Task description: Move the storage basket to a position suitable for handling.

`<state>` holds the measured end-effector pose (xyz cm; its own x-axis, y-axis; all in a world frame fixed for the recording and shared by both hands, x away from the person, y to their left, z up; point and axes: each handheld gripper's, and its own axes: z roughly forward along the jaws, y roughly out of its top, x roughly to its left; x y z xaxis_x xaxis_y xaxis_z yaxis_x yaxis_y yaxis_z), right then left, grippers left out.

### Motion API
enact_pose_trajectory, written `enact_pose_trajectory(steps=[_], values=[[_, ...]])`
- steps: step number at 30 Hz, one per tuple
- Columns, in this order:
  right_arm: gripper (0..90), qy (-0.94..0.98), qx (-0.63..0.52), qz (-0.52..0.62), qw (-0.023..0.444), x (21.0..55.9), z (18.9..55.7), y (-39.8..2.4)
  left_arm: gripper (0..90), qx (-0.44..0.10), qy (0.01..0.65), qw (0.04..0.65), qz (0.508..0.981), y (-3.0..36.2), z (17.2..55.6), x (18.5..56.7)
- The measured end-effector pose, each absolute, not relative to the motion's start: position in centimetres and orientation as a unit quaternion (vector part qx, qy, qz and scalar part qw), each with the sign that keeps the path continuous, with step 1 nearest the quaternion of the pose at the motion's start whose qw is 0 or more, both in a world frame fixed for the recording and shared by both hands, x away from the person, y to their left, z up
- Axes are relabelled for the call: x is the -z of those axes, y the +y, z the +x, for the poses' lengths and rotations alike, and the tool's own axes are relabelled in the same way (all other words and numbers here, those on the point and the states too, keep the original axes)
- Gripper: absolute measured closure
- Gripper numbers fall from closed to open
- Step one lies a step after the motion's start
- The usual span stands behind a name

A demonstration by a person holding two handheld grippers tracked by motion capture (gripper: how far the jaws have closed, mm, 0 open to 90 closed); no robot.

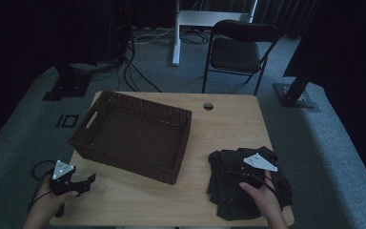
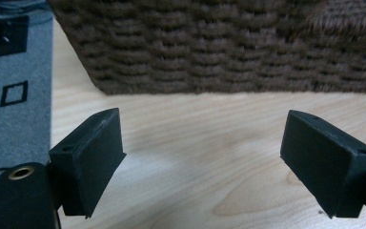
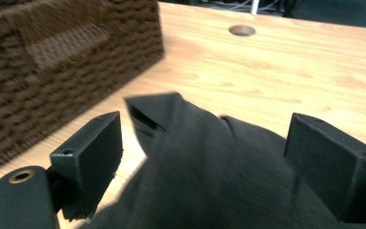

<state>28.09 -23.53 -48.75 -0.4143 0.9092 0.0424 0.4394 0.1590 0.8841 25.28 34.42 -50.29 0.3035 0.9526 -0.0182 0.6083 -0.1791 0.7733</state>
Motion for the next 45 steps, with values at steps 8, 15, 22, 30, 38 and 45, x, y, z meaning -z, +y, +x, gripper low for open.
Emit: enact_pose_trajectory(steps=[8,15,22,30,38,45], values=[[12.4,0.727,-0.458,0.447,0.251,47.9,28.7,-21.0,14.8,-0.258,0.533,0.358,0.722,35.1,25.3,48.6],[12.4,0.727,-0.49,0.43,0.215,47.0,28.7,-18.8,14.8,-0.279,0.531,0.372,0.708,35.7,25.3,46.9],[12.4,0.738,-0.491,0.41,0.215,46.2,28.9,-16.5,14.8,-0.286,0.527,0.378,0.706,36.3,25.8,45.7],[12.4,0.744,-0.506,0.384,0.208,45.5,29.2,-13.4,14.8,-0.292,0.517,0.387,0.706,36.4,27.5,44.3],[12.5,0.743,-0.513,0.379,0.202,45.3,29.6,-11.3,14.8,-0.295,0.513,0.398,0.701,36.4,28.8,44.0],[12.5,0.739,-0.513,0.385,0.206,45.6,29.7,-9.8,14.9,-0.309,0.513,0.402,0.693,37.0,29.9,44.1]])
